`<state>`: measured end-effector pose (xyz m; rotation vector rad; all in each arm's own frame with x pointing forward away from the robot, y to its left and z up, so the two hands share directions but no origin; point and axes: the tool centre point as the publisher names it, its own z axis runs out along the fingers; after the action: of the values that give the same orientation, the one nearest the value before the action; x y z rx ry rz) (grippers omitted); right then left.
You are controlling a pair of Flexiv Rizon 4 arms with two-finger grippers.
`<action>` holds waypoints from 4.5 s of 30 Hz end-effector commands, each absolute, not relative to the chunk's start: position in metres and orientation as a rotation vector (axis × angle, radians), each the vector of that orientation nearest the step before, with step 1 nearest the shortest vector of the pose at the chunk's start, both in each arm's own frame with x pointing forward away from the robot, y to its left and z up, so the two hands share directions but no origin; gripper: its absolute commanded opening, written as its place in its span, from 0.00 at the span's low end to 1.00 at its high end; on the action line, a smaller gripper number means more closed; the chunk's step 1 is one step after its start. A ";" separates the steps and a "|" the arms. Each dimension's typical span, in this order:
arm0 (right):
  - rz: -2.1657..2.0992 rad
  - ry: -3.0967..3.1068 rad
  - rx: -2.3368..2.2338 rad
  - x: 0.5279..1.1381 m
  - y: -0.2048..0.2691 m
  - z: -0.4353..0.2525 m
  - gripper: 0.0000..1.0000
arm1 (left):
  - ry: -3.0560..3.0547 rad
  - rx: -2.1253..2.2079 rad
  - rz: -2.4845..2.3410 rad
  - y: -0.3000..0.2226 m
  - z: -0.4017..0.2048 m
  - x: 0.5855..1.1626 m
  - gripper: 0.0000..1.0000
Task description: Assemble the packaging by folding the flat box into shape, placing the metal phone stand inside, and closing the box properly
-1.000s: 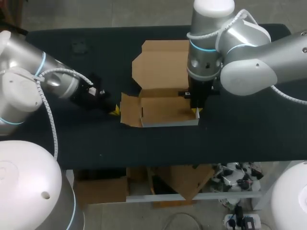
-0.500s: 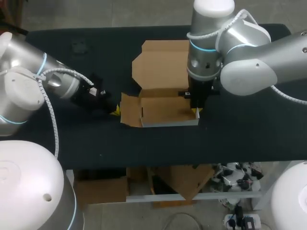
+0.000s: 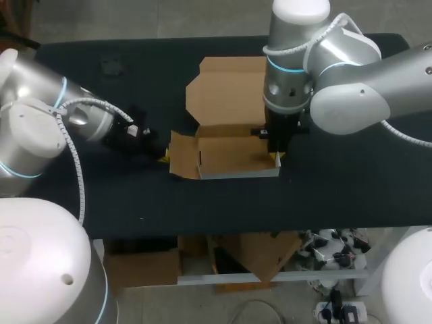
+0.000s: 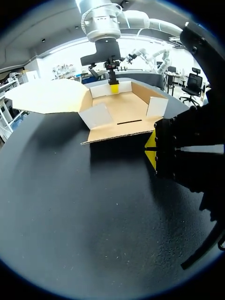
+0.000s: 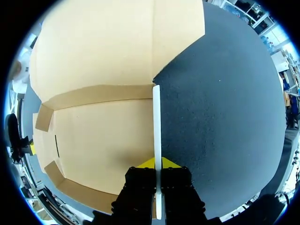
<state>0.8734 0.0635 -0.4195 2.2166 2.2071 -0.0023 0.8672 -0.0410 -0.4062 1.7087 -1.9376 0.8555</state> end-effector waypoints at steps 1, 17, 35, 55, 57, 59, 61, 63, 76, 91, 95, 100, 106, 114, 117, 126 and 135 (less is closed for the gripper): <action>-0.008 2.206 2.217 0.874 0.065 -0.419 0.00 | -1.919 1.700 0.914 -0.047 -0.413 0.863 0.00; -0.008 2.206 2.217 0.874 0.065 -0.419 0.00 | -1.950 1.739 0.910 -0.027 -0.402 0.862 0.00; -0.008 2.206 2.217 0.874 0.065 -0.419 0.00 | -1.945 1.815 0.848 0.005 -0.389 0.865 0.00; -0.008 2.206 2.217 0.874 0.065 -0.419 0.00 | -1.878 1.735 0.873 -0.019 -0.413 0.862 0.00; -0.008 2.206 2.217 0.874 0.065 -0.419 0.00 | -1.859 1.725 0.889 -0.021 -0.414 0.862 0.00; -0.008 2.206 2.217 0.874 0.065 -0.419 0.00 | -1.849 1.716 0.901 -0.024 -0.415 0.861 0.00; -0.008 2.206 2.217 0.874 0.065 -0.419 0.00 | -1.840 1.705 0.911 -0.027 -0.414 0.861 0.00; -0.008 2.206 2.217 0.874 0.065 -0.419 0.00 | -1.833 1.696 0.917 -0.031 -0.415 0.860 0.00; -0.008 2.206 2.217 0.874 0.065 -0.419 0.00 | -1.793 1.645 0.960 -0.050 -0.417 0.860 0.00; -0.008 2.206 2.217 0.874 0.065 -0.419 0.00 | -1.753 1.613 1.022 -0.061 -0.410 0.860 0.00; -0.008 2.206 2.217 0.874 0.065 -0.419 0.00 | -1.745 1.610 1.037 -0.061 -0.406 0.861 0.00; -0.008 2.206 2.217 0.874 0.065 -0.419 0.00 | -1.734 1.604 1.054 -0.062 -0.401 0.861 0.00; -0.008 2.206 2.217 0.874 0.065 -0.419 0.00 | -1.709 1.593 1.088 -0.062 -0.396 0.861 0.00; -0.008 2.206 2.217 0.874 0.065 -0.419 0.00 | -1.677 1.557 1.112 -0.069 -0.395 0.859 0.00; -0.008 2.206 2.217 0.874 0.065 -0.419 0.00 | -1.668 1.544 1.119 -0.072 -0.395 0.859 0.00; -0.008 2.206 2.217 0.874 0.065 -0.419 0.00 | -1.641 1.512 1.141 -0.077 -0.392 0.859 0.00; -0.008 2.206 2.217 0.874 0.065 -0.419 0.00 | -1.620 1.493 1.151 -0.077 -0.392 0.858 0.00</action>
<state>0.8735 0.0634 -0.4195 2.2166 2.2070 -0.0025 0.8570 -0.0780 -0.3904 1.5001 -1.6232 1.1490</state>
